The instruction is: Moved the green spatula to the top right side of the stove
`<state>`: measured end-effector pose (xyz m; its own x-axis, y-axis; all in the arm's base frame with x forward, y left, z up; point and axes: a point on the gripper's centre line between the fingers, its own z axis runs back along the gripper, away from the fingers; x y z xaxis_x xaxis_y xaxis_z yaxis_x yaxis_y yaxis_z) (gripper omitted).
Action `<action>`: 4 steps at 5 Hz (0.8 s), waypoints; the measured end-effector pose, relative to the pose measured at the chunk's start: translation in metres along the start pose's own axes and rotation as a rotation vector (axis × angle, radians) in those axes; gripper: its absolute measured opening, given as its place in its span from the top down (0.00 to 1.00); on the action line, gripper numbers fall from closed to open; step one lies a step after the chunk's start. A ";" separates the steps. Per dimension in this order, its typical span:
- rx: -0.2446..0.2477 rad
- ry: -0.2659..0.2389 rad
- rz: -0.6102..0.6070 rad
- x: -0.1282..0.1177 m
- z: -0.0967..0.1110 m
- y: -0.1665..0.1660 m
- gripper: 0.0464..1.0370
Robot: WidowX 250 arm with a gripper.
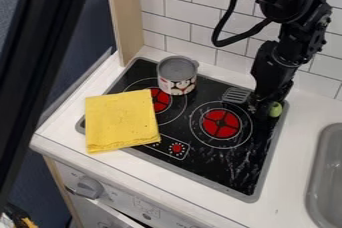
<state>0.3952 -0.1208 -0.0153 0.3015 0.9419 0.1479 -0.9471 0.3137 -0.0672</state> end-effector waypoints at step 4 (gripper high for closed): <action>-0.082 0.061 0.074 0.014 0.069 0.014 0.04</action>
<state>0.3788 -0.1119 0.0537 0.2397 0.9676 0.0793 -0.9556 0.2496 -0.1568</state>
